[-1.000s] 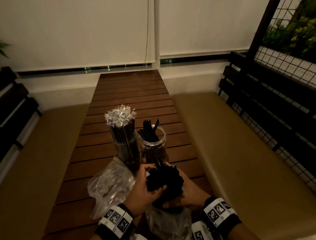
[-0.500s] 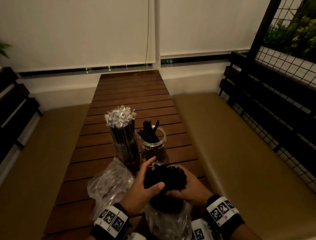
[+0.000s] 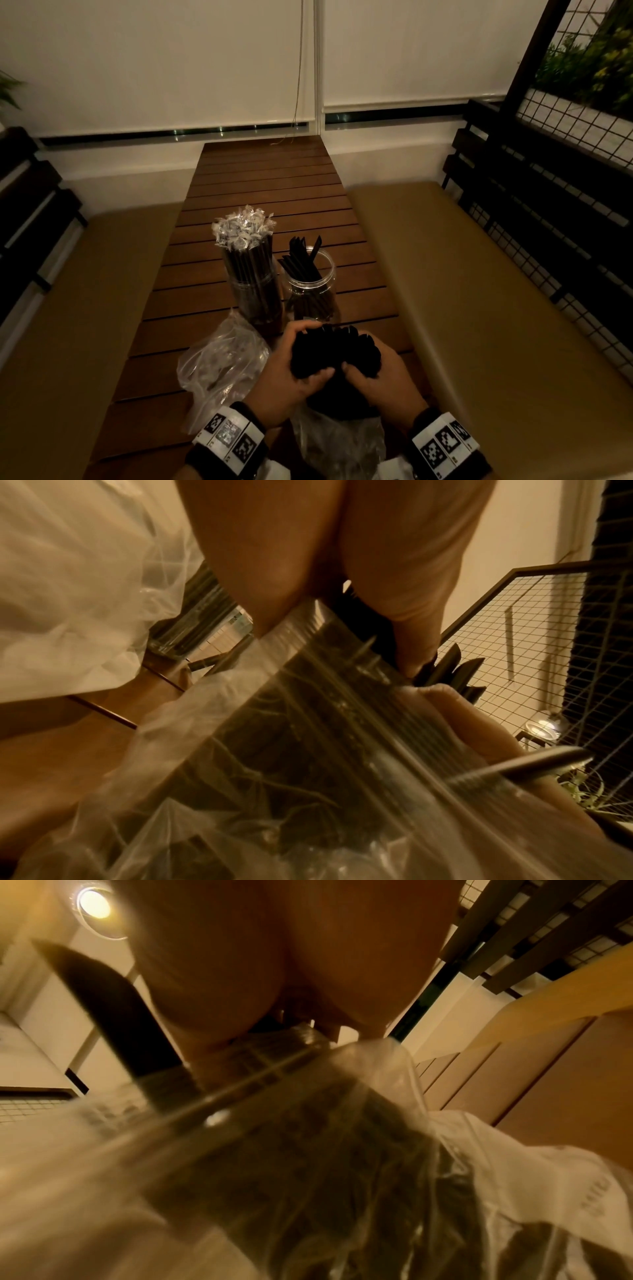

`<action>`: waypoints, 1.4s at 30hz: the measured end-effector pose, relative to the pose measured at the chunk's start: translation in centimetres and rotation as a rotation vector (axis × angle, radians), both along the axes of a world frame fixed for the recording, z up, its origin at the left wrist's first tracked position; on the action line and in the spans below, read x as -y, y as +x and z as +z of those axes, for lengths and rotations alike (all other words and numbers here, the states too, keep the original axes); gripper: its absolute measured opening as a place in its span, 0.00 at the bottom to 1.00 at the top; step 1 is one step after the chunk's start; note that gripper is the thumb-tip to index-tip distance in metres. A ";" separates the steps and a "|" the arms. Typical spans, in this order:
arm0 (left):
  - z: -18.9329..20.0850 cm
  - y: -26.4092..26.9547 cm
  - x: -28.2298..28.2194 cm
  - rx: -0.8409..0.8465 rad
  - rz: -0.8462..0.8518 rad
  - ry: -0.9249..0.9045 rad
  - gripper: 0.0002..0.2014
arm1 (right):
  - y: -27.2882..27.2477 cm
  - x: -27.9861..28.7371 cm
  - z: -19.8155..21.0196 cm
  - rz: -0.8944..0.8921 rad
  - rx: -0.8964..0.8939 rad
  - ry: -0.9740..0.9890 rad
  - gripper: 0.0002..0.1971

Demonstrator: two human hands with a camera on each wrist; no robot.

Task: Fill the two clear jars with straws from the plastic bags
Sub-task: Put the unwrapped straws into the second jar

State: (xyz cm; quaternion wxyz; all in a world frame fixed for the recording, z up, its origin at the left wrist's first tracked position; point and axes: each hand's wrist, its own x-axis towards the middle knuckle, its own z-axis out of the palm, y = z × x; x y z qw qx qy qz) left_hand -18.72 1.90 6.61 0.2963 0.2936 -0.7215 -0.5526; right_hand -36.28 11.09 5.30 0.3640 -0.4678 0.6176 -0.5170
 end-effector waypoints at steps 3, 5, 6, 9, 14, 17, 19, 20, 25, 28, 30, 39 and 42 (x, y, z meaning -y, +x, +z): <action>-0.2 -0.1 0.2 -0.006 0.000 -0.005 0.29 | -0.1 0.1 0.0 -0.065 -0.005 0.010 0.10; -0.2 -0.1 0.2 -0.003 -0.007 -0.005 0.28 | -0.1 0.2 0.3 -0.105 0.008 -0.008 0.10; -0.2 -0.1 0.3 -0.001 -0.006 -0.010 0.27 | -0.1 0.3 0.4 -0.123 0.027 -0.020 0.10; -0.4 0.0 0.4 -0.005 0.000 -0.016 0.25 | -0.5 0.7 0.9 -0.144 0.073 -0.063 0.12; -0.7 0.2 0.5 -0.022 -0.018 0.032 0.25 | -0.8 1.1 2.1 -0.131 0.153 -0.088 0.14; -0.7 0.2 0.5 -0.022 -0.013 0.029 0.25 | -0.8 0.8 2.4 -0.064 0.198 -0.053 0.10; -0.9 0.2 0.5 -0.027 -0.002 0.025 0.24 | -0.8 0.6 2.5 -0.039 0.195 -0.045 0.10; -1.0 0.2 0.5 -0.030 0.001 0.026 0.24 | -0.7 0.5 2.7 -0.040 0.195 -0.046 0.11; -0.7 0.4 0.4 -0.041 -0.007 0.026 0.23 | -1.0 0.7 3.6 -0.062 0.179 -0.072 0.09; -0.6 0.6 0.4 -0.040 0.005 0.010 0.23 | -1.2 1.0 4.4 -0.051 0.144 -0.082 0.08; -0.5 0.7 0.4 -0.033 0.015 0.005 0.21 | -1.3 1.2 4.9 -0.046 0.131 -0.101 0.07; 0.0 1.1 0.1 -0.030 0.056 0.005 0.21 | -2.2 2.8 8.5 -0.078 0.163 -0.169 0.06; 0.2 1.0 -0.1 -0.021 0.062 0.002 0.22 | -2.8 3.2 10.6 -0.067 0.185 -0.194 0.06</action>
